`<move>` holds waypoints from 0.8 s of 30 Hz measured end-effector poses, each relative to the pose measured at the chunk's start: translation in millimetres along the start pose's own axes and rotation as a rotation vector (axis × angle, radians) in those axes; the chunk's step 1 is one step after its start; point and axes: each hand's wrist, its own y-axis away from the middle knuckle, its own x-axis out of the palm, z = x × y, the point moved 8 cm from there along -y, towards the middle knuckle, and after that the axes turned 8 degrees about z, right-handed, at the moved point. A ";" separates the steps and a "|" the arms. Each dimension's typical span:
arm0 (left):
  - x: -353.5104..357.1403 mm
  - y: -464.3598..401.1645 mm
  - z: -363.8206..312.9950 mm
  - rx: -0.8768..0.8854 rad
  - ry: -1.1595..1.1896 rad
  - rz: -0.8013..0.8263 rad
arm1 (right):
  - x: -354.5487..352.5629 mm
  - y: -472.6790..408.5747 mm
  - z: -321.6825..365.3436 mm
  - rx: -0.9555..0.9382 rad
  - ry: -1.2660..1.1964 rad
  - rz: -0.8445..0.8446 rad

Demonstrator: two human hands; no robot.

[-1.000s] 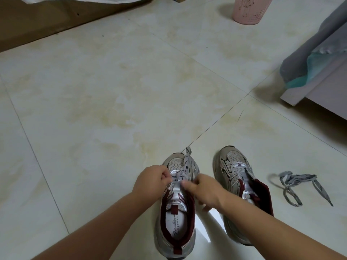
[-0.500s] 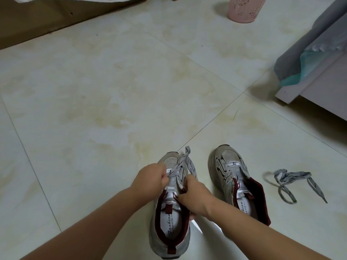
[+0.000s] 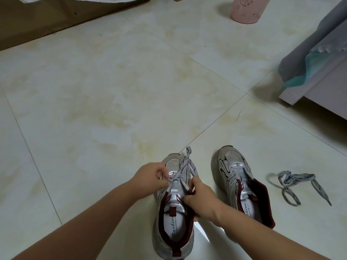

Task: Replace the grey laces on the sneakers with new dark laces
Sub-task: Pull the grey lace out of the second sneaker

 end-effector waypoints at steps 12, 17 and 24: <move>-14.7 -3.7 -2.1 -0.036 0.286 -0.014 | 2.4 -2.9 -4.3 -0.003 -0.084 -0.005; -30.9 8.0 1.0 -0.071 -0.237 -0.374 | 6.9 -1.4 -7.4 -0.019 -0.202 0.033; -3.5 0.5 17.5 -0.215 0.909 -0.253 | 3.9 1.8 -8.3 -0.012 -0.236 0.001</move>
